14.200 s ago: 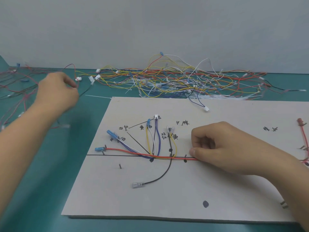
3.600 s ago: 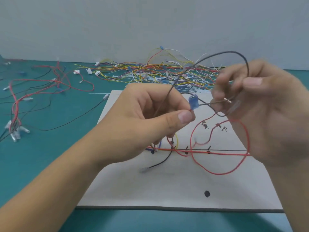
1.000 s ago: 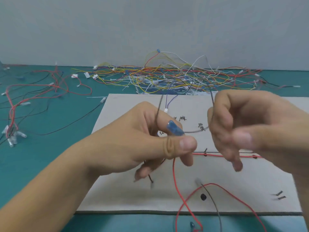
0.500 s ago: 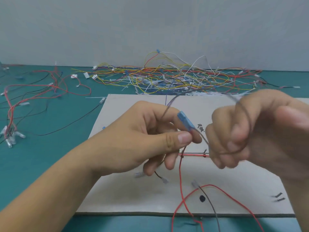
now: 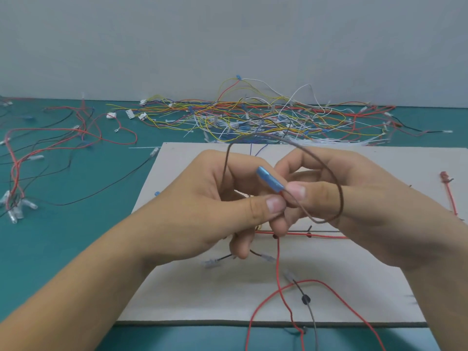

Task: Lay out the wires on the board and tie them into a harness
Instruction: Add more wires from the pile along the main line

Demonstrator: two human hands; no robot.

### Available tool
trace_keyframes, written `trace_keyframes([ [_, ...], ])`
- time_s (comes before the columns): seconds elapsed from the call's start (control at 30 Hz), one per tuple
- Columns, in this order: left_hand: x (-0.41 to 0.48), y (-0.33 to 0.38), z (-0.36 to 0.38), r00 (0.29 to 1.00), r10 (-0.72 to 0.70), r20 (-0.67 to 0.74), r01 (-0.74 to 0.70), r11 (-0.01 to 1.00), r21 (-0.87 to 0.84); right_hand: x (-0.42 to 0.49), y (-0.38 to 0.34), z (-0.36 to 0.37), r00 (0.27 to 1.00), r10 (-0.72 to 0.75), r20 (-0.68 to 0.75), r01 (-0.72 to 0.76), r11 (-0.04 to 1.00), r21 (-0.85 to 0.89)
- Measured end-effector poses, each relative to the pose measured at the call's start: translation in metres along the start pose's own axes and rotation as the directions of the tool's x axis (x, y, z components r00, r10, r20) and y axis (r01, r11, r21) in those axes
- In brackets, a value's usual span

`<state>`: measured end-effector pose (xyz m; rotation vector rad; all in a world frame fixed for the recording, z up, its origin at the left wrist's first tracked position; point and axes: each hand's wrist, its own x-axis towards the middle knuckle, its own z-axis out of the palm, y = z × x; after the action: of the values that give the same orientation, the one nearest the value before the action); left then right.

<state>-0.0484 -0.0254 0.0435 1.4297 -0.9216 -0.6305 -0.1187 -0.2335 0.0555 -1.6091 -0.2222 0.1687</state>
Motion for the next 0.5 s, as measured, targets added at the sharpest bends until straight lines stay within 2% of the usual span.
trace_keyframes([
  [0.17, -0.001, 0.002, 0.0, 1.0, 0.014, -0.024, -0.014, 1.0, -0.011, 0.0, 0.0, 0.0, 0.998, 0.029, 0.054, -0.036, 0.99, 0.135],
  [0.33, -0.004, 0.009, 0.001, 0.995, 0.01, -0.1, -0.004, 0.998, 0.064, -0.001, 0.002, -0.004, 0.997, 0.033, 0.073, -0.048, 0.973, 0.226],
  [0.43, -0.009, 0.02, 0.001, 0.996, 0.013, -0.083, -0.008, 0.998, 0.067, -0.003, -0.001, -0.009, 0.997, -0.029, 0.07, 0.012, 0.973, 0.232],
  [0.5, -0.012, 0.026, -0.001, 0.989, 0.012, -0.15, -0.002, 0.998, 0.067, -0.005, -0.004, -0.011, 0.998, -0.066, 0.001, 0.065, 0.982, 0.176],
])
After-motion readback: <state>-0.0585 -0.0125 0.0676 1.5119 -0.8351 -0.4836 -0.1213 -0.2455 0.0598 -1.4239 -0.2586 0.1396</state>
